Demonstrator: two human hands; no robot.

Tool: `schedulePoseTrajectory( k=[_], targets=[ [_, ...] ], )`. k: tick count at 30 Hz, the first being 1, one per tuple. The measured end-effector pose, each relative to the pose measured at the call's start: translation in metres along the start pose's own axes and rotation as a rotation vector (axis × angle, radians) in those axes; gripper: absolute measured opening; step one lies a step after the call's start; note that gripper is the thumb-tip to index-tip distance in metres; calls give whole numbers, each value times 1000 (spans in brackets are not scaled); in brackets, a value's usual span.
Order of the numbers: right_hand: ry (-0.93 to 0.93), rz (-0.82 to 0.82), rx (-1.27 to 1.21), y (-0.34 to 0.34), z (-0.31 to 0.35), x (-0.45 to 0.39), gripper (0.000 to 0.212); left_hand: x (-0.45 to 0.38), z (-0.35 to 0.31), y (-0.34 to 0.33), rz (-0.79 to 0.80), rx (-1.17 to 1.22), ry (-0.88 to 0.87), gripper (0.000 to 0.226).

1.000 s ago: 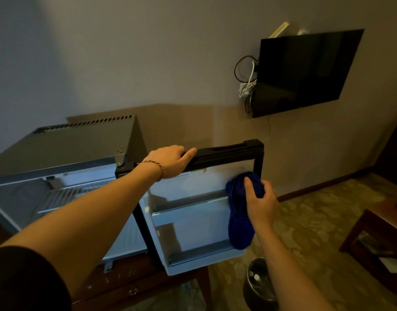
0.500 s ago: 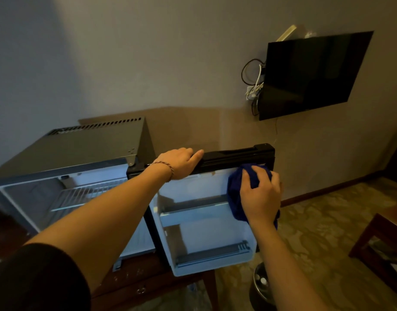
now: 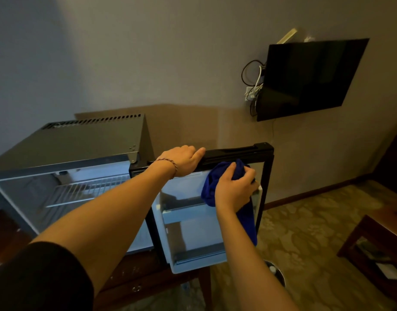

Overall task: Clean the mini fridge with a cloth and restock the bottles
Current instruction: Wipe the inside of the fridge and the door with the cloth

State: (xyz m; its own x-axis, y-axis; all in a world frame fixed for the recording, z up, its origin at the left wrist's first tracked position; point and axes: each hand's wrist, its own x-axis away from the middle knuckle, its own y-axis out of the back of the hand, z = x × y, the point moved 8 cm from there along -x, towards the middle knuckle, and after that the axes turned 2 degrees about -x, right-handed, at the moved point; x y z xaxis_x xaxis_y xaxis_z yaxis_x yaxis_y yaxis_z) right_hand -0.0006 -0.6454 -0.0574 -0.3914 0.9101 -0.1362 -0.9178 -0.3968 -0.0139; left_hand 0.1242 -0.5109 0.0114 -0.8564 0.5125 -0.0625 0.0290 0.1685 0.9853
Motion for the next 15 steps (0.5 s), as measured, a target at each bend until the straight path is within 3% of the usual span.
schedulePoseTrajectory(
  k=[15],
  targets=[
    [-217,173,-107,-39,-5,73,24,-2,3,2,90,53,-13,45]
  ],
)
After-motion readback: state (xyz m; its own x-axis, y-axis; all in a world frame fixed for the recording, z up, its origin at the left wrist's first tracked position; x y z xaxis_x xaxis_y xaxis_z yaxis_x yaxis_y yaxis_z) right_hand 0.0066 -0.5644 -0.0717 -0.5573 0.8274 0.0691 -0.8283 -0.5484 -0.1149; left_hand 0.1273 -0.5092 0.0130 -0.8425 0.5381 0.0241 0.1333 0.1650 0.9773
